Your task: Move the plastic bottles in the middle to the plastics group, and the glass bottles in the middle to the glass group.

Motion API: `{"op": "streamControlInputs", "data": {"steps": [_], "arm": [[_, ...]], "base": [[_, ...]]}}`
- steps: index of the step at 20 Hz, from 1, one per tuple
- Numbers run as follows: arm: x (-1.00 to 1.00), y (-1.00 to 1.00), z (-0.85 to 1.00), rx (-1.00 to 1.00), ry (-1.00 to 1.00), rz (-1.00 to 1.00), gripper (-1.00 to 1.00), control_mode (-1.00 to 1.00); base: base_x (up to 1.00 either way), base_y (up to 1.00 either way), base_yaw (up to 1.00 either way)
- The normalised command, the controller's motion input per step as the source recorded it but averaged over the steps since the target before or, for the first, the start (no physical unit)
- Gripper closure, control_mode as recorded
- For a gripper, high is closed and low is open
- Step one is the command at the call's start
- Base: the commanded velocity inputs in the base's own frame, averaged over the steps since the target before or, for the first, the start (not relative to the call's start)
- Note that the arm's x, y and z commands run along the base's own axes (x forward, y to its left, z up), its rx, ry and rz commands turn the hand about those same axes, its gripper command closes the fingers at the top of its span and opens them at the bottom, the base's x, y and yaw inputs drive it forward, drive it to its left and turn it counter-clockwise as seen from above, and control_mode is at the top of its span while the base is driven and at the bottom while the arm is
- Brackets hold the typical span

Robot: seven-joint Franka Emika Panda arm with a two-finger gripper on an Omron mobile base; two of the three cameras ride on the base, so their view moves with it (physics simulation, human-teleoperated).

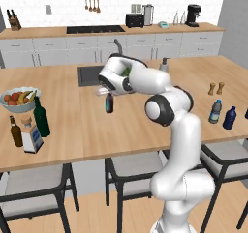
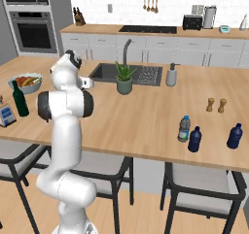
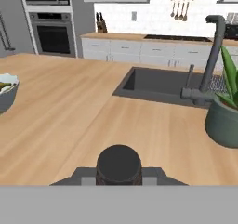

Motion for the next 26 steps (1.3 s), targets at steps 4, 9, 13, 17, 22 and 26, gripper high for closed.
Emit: {"op": "streamControlInputs", "data": {"steps": [4, 9, 13, 17, 22, 26], "arm": [[0.20, 0.73, 0.01, 0.00, 0.04, 0.49, 1.00, -1.00], [0.14, 0.82, 0.27, 0.00, 0.05, 0.42, 1.00, -1.00], [-0.01, 0.62, 0.68, -0.05, 0.07, 0.15, 1.00, -1.00], [-0.01, 0.78, 0.74, -0.13, 0.15, 0.08, 1.00, -1.00], [-0.06, 0.90, 0.58, -0.18, 0.09, 0.05, 1.00, -1.00], [-0.05, 0.68, 0.17, -0.16, 0.00, 0.12, 1.00, -1.00]], "base": [[0.00, 0.00, 0.00], [0.00, 0.00, 0.00], [0.00, 0.00, 0.00], [0.00, 0.00, 0.00], [0.00, 0.00, 0.00], [0.00, 0.00, 0.00]]}}
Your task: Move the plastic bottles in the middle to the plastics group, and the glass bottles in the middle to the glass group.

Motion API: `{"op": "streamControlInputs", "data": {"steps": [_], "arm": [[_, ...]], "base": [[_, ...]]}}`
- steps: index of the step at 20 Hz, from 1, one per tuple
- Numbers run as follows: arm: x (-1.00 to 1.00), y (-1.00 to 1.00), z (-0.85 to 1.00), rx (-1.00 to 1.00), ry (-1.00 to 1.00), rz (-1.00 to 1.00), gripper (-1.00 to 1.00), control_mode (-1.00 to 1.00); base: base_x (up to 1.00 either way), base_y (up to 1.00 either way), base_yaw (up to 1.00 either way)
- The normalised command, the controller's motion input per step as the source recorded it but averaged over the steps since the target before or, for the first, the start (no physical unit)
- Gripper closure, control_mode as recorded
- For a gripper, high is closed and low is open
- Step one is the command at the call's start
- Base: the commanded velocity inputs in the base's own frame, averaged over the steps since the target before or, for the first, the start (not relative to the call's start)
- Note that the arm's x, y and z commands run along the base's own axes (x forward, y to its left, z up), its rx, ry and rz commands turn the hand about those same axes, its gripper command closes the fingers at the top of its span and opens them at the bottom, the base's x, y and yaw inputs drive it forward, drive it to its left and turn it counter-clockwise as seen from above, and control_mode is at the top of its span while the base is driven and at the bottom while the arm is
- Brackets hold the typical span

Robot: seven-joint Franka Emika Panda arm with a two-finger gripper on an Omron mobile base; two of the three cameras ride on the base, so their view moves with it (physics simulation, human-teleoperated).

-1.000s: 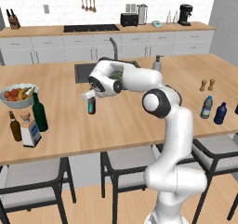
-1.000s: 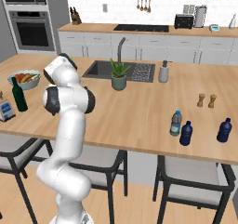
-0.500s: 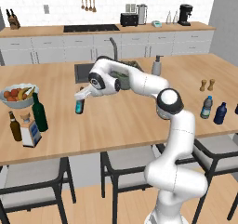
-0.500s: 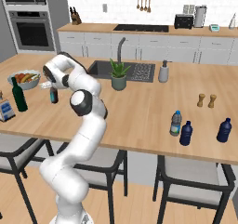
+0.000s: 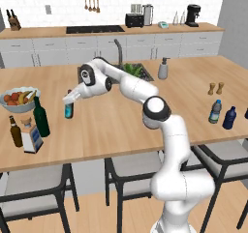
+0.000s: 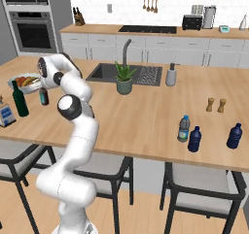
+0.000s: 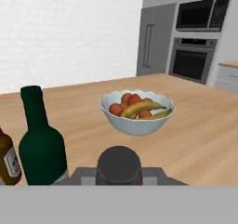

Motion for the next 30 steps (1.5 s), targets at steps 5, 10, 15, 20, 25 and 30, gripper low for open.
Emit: {"op": "streamControlInputs", "data": {"steps": [5, 10, 15, 20, 25, 30], "arm": [[-0.44, 0.17, 0.02, -0.07, -0.02, 0.12, 1.00, -1.00], [-0.65, 0.02, 0.13, 0.00, -0.05, 0.11, 1.00, -1.00], [-0.59, 0.21, -0.02, -0.01, -0.04, 0.12, 1.00, -1.00], [-0.15, 0.09, -0.01, 0.00, -0.07, 0.11, 1.00, -1.00], [-0.07, -0.11, 0.15, -0.03, 0.04, 0.00, 1.00, -1.00], [-0.15, 0.00, 0.06, -0.17, 0.18, 0.00, 1.00, -1.00]], "base": [[0.00, 0.00, 0.00], [0.00, 0.00, 0.00], [0.00, 0.00, 0.00], [0.00, 0.00, 0.00], [0.00, 0.00, 0.00], [0.00, 0.00, 0.00]]}}
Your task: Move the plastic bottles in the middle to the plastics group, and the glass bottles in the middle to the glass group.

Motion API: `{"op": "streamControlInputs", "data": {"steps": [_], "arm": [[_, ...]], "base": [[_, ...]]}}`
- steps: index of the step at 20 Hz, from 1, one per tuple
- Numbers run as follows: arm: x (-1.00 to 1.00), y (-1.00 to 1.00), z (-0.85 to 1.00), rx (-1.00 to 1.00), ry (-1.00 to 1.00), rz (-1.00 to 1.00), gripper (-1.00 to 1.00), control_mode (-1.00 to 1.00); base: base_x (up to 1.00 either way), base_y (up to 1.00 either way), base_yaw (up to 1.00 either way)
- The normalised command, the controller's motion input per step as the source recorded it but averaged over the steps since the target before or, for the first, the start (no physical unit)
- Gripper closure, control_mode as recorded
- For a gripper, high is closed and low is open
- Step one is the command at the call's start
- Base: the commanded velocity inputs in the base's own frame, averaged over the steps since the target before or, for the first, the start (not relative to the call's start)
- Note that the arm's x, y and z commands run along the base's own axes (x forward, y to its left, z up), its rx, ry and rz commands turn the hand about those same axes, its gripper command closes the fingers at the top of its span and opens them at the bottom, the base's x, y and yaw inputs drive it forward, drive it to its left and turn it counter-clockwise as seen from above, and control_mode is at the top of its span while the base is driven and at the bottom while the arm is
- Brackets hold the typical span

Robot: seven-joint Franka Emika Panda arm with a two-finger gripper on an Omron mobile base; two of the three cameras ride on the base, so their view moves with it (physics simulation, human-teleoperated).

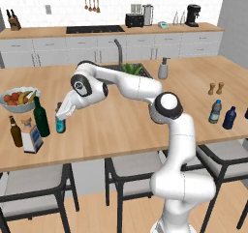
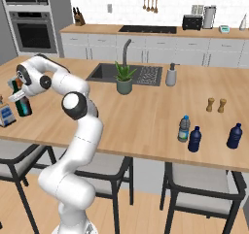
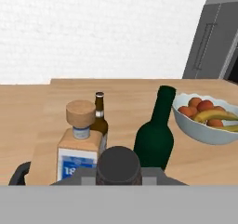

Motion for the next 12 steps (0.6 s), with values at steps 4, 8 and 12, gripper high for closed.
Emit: {"op": "streamControlInputs", "data": {"steps": [4, 8, 12], "arm": [[-0.06, 0.00, 0.00, -0.08, 0.05, 0.00, 1.00, -1.00], [0.00, 0.00, -0.15, -0.03, 0.00, 0.00, 1.00, -1.00], [0.00, 0.00, -0.32, -0.03, -0.01, 0.00, 1.00, -1.00]], "base": [[0.00, 0.00, 0.00], [0.00, 0.00, 0.00], [0.00, 0.00, 0.00]]}}
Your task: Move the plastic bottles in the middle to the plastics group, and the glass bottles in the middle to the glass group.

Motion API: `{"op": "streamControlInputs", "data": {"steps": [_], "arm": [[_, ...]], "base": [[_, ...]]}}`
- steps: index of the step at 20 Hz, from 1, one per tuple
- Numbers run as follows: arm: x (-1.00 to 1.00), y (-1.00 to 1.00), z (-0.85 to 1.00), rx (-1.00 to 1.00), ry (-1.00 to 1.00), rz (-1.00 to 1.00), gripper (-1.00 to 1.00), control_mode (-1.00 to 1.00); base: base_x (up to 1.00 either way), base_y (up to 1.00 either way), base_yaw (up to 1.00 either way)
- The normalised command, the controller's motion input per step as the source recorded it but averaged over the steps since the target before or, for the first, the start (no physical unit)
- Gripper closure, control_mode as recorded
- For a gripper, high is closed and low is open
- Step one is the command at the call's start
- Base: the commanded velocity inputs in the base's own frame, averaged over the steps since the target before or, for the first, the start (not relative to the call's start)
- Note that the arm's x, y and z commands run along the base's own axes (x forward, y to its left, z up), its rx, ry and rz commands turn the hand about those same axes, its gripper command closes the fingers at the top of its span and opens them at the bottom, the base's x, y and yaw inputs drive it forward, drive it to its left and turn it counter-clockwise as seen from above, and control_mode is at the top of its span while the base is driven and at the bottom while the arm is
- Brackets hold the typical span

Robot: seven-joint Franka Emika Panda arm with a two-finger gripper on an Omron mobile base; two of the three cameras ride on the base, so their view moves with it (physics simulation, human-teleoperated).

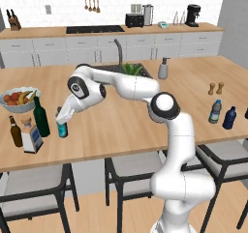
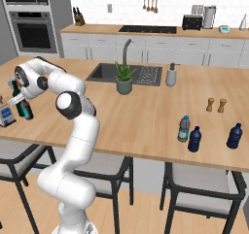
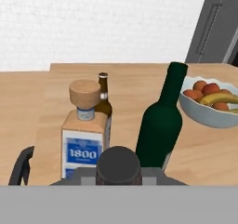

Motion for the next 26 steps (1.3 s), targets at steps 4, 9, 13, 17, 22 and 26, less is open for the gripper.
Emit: {"op": "streamControlInputs", "data": {"steps": [4, 9, 13, 17, 22, 26], "arm": [[0.00, 0.00, -0.26, 0.00, 0.00, 0.00, 1.00, -1.00], [0.00, 0.00, -0.34, 0.00, -0.01, 0.00, 1.00, -1.00], [0.00, 0.00, -0.33, 0.00, -0.01, 0.00, 1.00, -1.00], [0.00, 0.00, -0.18, 0.00, -0.01, 0.00, 1.00, -1.00], [0.10, 0.24, 0.00, 0.00, 0.00, 0.00, 1.00, -1.00], [0.08, 0.36, 0.00, 0.00, 0.00, 0.00, 1.00, -1.00]], "base": [[0.00, 0.00, 0.00], [0.00, 0.00, 0.00], [0.00, 0.00, 0.00], [0.00, 0.00, 0.00], [0.00, 0.00, 0.00], [0.00, 0.00, 0.00]]}}
